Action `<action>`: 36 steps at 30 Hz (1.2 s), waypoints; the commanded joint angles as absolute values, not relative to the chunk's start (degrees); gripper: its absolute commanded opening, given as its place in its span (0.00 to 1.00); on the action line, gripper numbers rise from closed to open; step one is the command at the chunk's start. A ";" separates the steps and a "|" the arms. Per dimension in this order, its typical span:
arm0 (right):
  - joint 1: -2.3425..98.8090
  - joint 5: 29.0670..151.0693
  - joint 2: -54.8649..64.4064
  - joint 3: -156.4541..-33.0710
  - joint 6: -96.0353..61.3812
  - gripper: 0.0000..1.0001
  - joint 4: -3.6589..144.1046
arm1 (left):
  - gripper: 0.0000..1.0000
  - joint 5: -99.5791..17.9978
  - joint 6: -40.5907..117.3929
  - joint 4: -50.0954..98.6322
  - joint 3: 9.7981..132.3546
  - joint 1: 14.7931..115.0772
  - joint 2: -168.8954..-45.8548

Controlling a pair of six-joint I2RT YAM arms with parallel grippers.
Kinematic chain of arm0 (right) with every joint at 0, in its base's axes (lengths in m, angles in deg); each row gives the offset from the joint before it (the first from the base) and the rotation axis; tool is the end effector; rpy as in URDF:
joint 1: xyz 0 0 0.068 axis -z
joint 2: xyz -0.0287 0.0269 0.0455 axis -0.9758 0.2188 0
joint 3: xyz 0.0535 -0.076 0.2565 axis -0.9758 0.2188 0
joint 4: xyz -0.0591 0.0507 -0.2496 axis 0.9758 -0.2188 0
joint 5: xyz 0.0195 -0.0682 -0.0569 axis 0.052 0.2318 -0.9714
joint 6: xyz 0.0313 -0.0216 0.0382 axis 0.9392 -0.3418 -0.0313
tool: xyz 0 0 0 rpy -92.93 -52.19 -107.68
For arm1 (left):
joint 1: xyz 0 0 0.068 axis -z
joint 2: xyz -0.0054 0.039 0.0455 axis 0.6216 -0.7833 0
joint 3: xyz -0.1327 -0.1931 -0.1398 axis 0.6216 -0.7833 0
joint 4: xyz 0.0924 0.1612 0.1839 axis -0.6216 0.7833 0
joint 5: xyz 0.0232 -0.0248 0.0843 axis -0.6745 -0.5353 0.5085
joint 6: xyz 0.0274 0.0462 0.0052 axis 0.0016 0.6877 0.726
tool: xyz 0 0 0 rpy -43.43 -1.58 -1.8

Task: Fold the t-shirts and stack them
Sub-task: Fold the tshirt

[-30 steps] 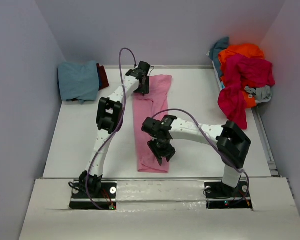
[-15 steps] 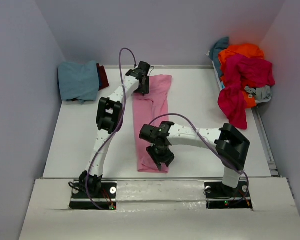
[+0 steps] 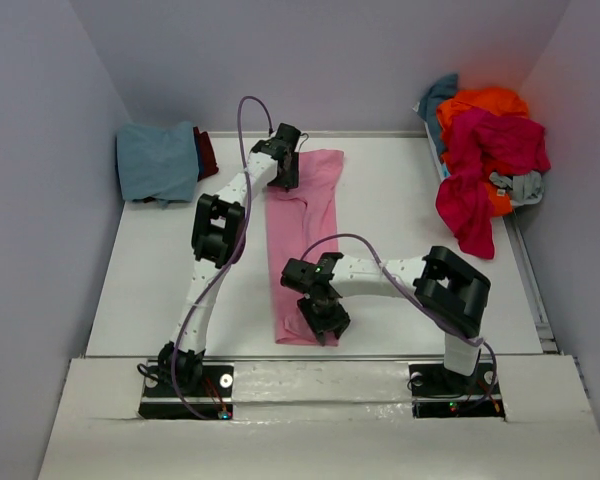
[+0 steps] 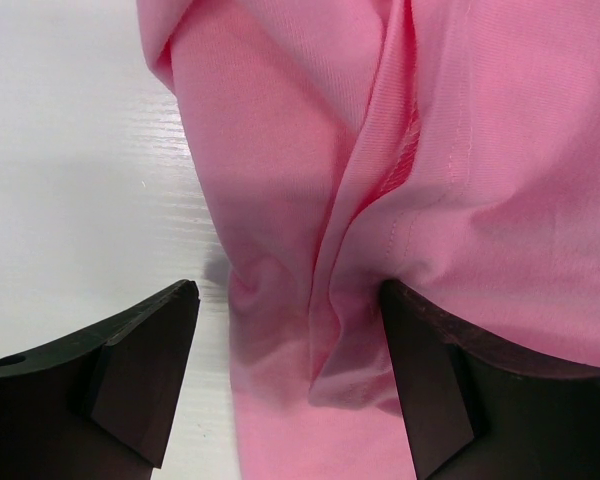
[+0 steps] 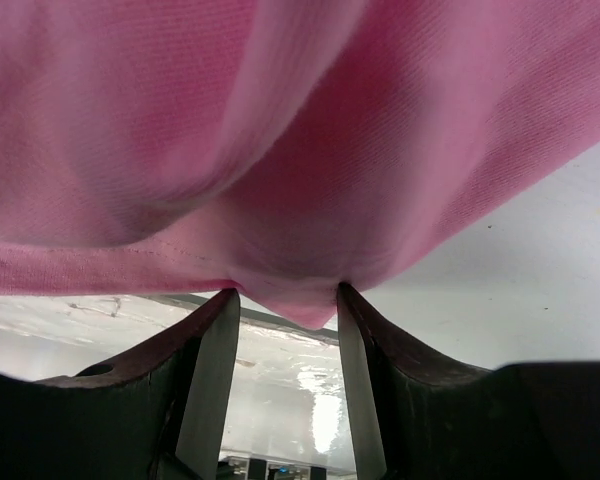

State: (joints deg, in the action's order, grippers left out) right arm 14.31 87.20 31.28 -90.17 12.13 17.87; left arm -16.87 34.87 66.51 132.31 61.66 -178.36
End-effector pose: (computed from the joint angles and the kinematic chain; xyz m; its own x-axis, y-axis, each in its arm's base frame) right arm 0.1485 0.2984 0.1580 -0.8911 -0.4518 0.0421 -0.4483 0.8910 0.0723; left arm 0.5157 -0.2107 0.1764 -0.7699 0.0573 -0.6356 0.0313 0.9982 0.0521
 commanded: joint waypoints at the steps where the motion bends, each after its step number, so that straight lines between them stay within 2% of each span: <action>1: 13.82 83.66 31.01 -90.32 13.83 0.49 20.11 | 0.85 -13.90 36.53 73.04 129.07 60.85 -178.75; 4: 13.82 82.87 30.92 -90.23 14.61 0.49 19.67 | 0.85 -13.72 36.53 72.96 128.81 60.85 -178.66; 10: 13.82 82.69 29.43 -87.60 16.55 0.38 20.02 | 0.85 -13.55 36.53 72.87 128.63 60.85 -178.83; 14: 13.82 82.69 28.20 -85.76 17.96 0.22 19.58 | 0.85 -13.55 36.62 72.78 128.63 60.85 -178.92; 27: 13.82 80.85 20.64 -80.74 22.00 0.22 17.21 | 0.85 -13.28 36.62 72.78 127.84 60.85 -179.10; 36: 13.82 78.91 19.14 -82.67 22.00 0.29 14.48 | 0.85 -13.37 36.71 72.52 127.40 60.32 -179.19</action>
